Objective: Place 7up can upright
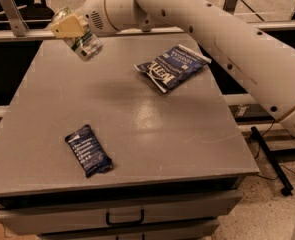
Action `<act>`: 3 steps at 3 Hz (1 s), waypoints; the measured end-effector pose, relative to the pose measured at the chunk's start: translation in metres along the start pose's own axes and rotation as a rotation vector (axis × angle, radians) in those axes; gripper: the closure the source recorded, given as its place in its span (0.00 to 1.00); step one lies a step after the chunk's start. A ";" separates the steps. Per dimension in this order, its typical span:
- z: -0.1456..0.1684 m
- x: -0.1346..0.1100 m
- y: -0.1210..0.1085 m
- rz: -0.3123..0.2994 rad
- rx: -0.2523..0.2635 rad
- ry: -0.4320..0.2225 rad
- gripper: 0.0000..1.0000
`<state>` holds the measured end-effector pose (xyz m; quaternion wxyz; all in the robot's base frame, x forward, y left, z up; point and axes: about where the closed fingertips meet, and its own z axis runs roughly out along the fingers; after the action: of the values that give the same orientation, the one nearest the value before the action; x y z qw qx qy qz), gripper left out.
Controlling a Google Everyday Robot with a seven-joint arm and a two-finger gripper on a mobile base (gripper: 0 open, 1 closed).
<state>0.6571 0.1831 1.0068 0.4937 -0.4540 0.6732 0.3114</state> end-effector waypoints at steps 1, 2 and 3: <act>0.000 0.000 0.000 0.000 0.000 0.000 1.00; -0.009 0.009 0.009 0.011 -0.025 -0.036 1.00; -0.035 0.021 0.025 0.013 -0.047 -0.108 1.00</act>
Offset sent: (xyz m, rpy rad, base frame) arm -0.0330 -0.0258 -0.0164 0.1145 0.0097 0.0528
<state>0.6184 0.1563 0.9975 0.5165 -0.4436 0.6411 0.3542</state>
